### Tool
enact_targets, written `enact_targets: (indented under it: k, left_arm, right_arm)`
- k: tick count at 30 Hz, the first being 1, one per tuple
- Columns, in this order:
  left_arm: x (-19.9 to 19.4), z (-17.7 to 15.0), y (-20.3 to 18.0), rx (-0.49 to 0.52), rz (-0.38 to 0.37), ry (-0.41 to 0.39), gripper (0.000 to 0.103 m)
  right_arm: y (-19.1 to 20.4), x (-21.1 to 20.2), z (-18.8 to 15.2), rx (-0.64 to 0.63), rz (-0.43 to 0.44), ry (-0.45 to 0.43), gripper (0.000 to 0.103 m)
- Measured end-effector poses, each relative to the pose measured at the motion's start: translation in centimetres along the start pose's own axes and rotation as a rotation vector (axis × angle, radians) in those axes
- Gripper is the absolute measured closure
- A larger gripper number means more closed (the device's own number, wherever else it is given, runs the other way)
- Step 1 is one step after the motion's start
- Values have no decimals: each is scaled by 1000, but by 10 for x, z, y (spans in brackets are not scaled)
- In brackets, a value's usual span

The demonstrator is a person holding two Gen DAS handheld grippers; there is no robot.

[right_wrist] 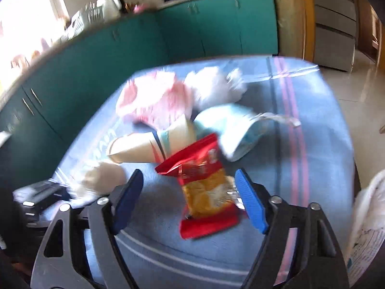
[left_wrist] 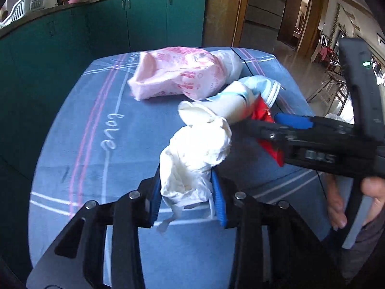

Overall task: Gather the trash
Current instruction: 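Grasp the white tissue with the left gripper while the right gripper approaches the red snack packet, then carry the tissue in the left gripper and red snack packet in the right gripper to the bin, open both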

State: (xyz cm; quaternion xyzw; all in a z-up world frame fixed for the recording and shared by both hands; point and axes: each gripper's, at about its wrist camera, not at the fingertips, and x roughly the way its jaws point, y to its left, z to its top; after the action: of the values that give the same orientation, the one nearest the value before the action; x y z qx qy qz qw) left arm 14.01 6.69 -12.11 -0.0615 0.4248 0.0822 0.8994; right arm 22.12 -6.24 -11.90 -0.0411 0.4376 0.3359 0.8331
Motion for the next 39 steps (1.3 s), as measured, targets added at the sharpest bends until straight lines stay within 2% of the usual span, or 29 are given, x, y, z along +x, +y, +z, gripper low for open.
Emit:
enact_targets:
  k: [4, 5, 6, 8, 14, 19, 28, 31, 33, 36, 37, 39]
  left_arm:
    - [-10, 0, 14, -18, 18, -21, 65]
    - [-13, -3, 15, -21, 19, -25, 65]
    - [-15, -2, 16, -29, 16, -33, 65]
    - [-24, -5, 15, -34, 6, -53, 65]
    - [-45, -11, -4, 8, -26, -96, 65]
    - [-53, -13, -24, 49, -58, -105, 65]
    - [-54, -17, -53, 85, -115, -101, 65]
    - [-57, -14, -67, 99, -168, -102, 65]
    - [-56, -10, -79, 115, -215, -100, 65]
    - [-50, -2, -106, 148, -288, -90, 65]
    - [-47, 1, -117, 160, -314, -85, 65]
    - [-39, 5, -139, 189, -360, -72, 65]
  right_arm:
    - [1, 13, 0, -10, -81, 10, 54]
    - [3, 12, -2, -23, -85, 9, 58]
    - [4, 10, -3, -31, -87, 1, 66]
    - [3, 3, -7, -27, -74, -22, 70]
    - [-19, -42, -28, 17, 6, -119, 71]
    - [-55, -88, -47, 103, 105, -224, 71]
    - [-112, -138, -80, 256, 85, -379, 71]
    - [-129, -157, -89, 311, 51, -469, 71]
    - [-146, -170, -97, 380, -5, -523, 71]
    - [-165, -184, -111, 465, -230, -567, 71]
    - [-172, -187, -116, 501, -310, -563, 71]
    - [-190, -188, -125, 597, -411, -537, 71]
